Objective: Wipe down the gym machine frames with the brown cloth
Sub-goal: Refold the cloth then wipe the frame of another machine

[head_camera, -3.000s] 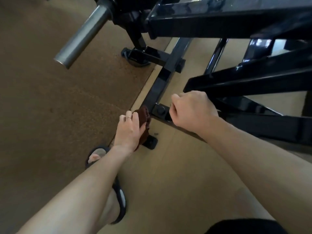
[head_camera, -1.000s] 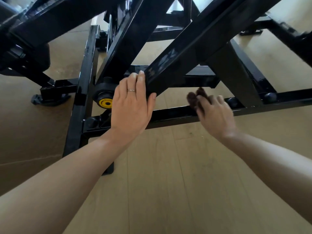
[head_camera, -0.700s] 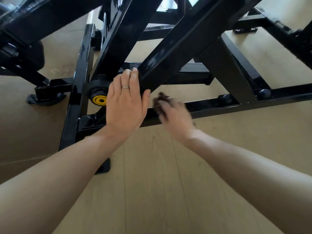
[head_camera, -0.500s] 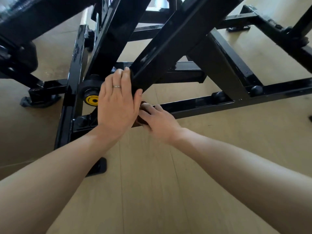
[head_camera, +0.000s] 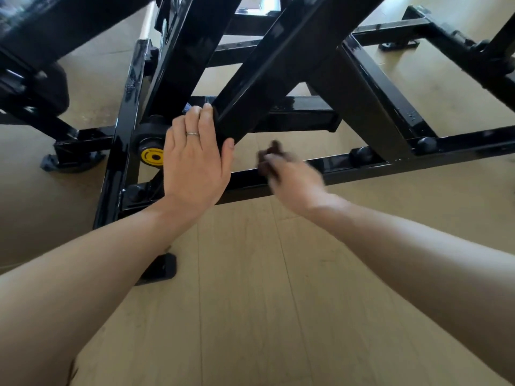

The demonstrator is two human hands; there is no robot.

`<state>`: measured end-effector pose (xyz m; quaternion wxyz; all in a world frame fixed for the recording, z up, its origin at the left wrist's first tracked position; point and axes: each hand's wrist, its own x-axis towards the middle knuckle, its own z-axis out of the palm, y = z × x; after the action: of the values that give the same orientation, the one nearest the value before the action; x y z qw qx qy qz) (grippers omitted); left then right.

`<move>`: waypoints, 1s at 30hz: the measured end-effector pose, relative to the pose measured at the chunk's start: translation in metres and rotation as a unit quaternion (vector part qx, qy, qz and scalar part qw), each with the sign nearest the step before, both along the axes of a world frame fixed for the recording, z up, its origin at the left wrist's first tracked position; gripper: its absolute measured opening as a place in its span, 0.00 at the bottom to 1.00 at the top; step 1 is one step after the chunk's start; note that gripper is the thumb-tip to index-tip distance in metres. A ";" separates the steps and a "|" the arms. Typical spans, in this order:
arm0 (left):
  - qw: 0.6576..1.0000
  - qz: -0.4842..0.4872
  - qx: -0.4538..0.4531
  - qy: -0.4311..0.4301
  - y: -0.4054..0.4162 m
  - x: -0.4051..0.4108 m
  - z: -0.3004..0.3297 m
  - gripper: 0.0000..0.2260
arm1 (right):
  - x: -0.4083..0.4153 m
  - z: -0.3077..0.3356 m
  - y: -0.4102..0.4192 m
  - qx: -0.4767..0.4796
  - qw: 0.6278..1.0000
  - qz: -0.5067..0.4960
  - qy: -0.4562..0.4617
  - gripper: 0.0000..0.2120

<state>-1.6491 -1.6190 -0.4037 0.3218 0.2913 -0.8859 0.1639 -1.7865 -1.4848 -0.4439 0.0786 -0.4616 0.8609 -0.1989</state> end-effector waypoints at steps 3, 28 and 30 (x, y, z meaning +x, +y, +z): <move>1.000 -0.002 -0.005 -0.002 0.000 0.001 0.001 0.25 | 0.056 0.007 -0.036 0.037 0.989 0.144 0.001 0.23; 0.999 -0.018 -0.023 0.016 -0.004 0.000 -0.003 0.24 | 0.050 -0.001 -0.025 -0.012 0.990 0.126 -0.060 0.24; 0.999 -0.021 -0.026 0.015 -0.004 0.001 -0.002 0.24 | 0.045 -0.002 -0.022 -0.002 0.988 0.148 -0.039 0.25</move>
<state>-1.6485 -1.6230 -0.4058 0.3455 0.2670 -0.8824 0.1754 -1.7419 -1.5066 -0.4458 0.1400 -0.5762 0.7789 -0.2042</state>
